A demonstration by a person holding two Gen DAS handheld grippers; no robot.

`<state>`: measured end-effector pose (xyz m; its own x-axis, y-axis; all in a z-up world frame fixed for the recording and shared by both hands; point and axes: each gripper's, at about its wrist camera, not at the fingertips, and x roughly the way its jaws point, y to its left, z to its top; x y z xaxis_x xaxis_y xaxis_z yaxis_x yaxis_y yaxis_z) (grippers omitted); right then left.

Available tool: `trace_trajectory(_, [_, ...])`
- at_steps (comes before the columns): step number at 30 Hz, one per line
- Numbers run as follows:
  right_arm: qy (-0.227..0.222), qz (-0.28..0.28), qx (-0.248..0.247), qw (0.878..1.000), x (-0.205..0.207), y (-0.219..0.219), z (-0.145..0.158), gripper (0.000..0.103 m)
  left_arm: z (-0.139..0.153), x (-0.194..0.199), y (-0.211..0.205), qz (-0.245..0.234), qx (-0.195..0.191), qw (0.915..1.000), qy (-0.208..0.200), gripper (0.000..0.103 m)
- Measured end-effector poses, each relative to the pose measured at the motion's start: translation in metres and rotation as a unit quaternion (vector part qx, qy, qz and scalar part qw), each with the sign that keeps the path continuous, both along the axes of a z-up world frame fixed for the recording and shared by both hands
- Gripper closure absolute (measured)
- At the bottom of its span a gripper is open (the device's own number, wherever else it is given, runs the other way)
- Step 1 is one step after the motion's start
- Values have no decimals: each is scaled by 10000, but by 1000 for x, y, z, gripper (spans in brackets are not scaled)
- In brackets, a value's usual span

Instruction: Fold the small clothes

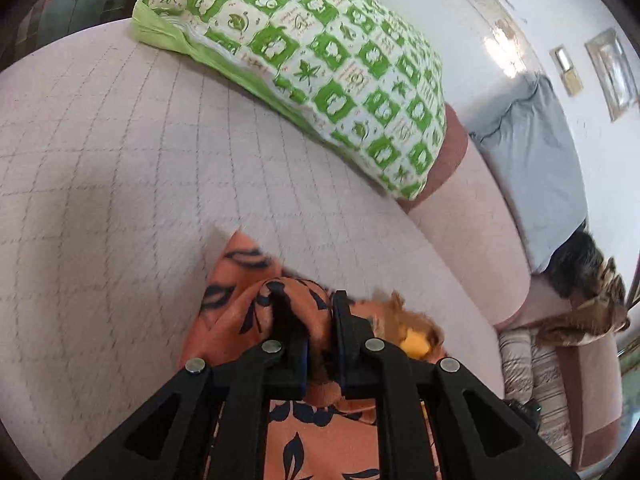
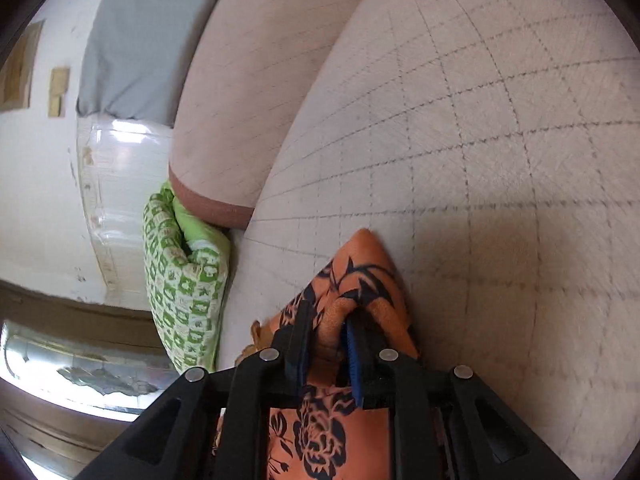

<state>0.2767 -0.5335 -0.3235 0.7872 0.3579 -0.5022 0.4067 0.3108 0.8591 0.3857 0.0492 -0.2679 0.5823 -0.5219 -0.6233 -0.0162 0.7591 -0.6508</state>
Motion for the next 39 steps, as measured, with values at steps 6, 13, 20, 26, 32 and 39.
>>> trace_trajectory(6, [-689,-583,221,9957,-19,-19,20,82,23,-14,10,294,-496,9972,-481,85])
trace_trajectory(13, [-1503,-1540,-865,9727,-74,-17,80,0,68,-62,22,1374,626,9725,-1771,3])
trace_trajectory(20, [-945,301,-1656,9812,-28,51,95,26,44,-58,15,562,768,9937,-584,3])
trace_trajectory(26, [-100,2801,-2227,9337,33,189,59,55,12,-75,-14,122,1526,9882,67,4])
trace_trajectory(32, [273,3125,-2712,9100,86,238,32,54,-14,-60,-2,365,2081,9757,581,4])
trace_trajectory(39, [154,2241,-2571,9399,182,232,54,54,-18,-32,5,875,1999,9737,654,4])
